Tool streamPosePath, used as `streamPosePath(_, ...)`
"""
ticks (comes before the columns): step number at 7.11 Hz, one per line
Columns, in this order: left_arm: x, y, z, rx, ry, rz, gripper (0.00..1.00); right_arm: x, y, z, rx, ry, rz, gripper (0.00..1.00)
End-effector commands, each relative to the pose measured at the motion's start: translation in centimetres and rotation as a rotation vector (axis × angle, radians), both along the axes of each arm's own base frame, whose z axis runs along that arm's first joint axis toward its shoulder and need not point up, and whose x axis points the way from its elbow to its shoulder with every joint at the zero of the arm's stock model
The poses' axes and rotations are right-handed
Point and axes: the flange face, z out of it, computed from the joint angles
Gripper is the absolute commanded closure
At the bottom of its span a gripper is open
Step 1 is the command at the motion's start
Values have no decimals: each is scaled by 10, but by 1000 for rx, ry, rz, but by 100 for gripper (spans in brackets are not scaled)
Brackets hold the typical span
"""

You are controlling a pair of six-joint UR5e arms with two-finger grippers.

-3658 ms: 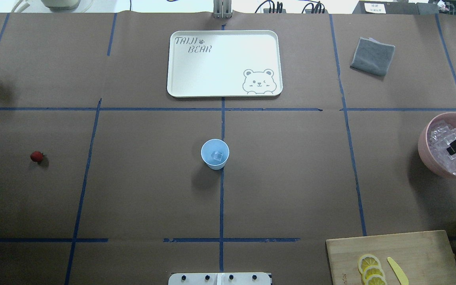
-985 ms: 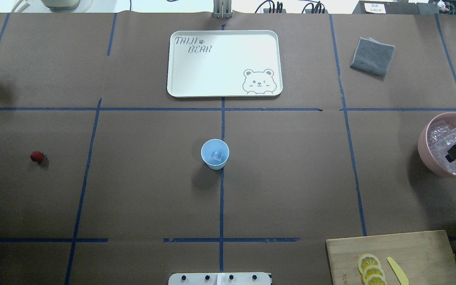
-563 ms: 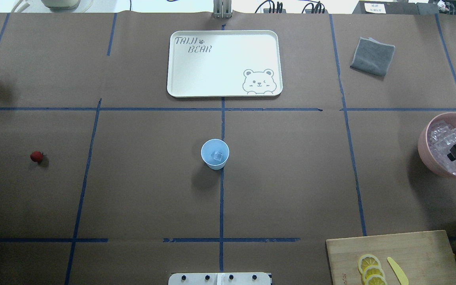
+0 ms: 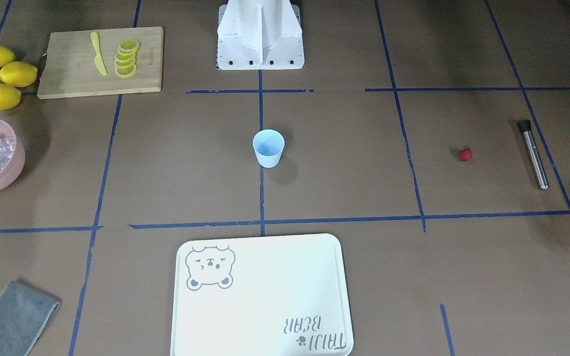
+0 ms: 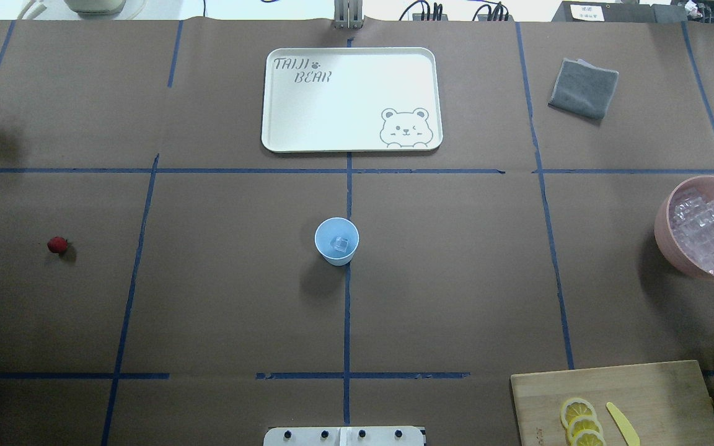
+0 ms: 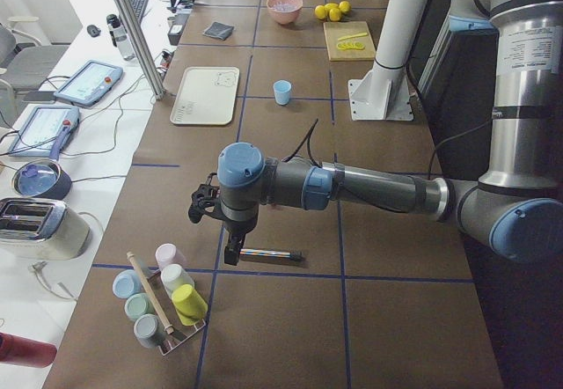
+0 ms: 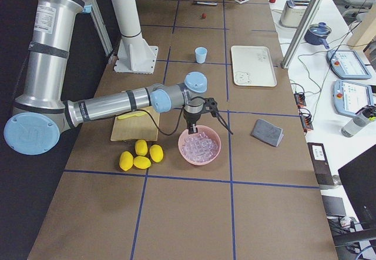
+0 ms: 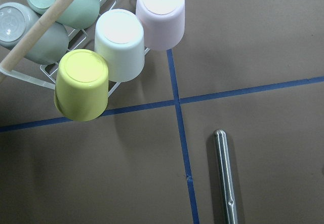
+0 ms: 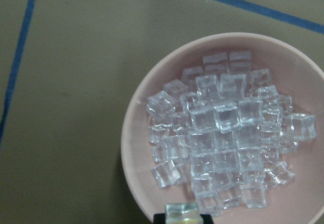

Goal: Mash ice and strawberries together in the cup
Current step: 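Close the right gripper on another ice cube in the bowl, then carry the ice cube over the blue paper cup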

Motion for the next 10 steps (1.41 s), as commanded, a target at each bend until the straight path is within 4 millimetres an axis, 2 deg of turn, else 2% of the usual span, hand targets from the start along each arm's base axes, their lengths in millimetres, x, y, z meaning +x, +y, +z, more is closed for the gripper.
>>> streamPosePath(1, 1, 0, 2, -4, 0, 2, 0, -8, -29, -80, 34, -57, 6, 100)
streamPosePath(2, 0, 0, 3, -5, 0, 0, 0, -25, -60, -132, 32, -70, -2, 100)
streamPosePath(3, 0, 0, 5, -8, -1, 0, 0, -54, -82, -191, 25, -68, -27, 100)
streamPosePath(4, 1, 0, 5, -9, -1, 1, 0, -105, -87, -251, -28, -87, 12, 100)
streamPosePath(6, 1, 0, 10, -16, -1, 1, 0, -218, -60, -334, -100, -73, 101, 100)
streamPosePath(7, 1, 0, 11, -19, 0, 1, 0, -284, -41, -364, -106, -69, 154, 100)
streamPosePath(8, 1, 0, 11, -19, 0, 1, 0, -348, -30, -381, -91, -100, 205, 100)
streamPosePath(9, 1, 0, 11, -19, 0, 1, 0, -402, -24, -395, -101, -97, 220, 100)
streamPosePath(10, 1, 0, 11, -19, 0, 1, 0, -444, -27, -415, -129, -77, 219, 100)
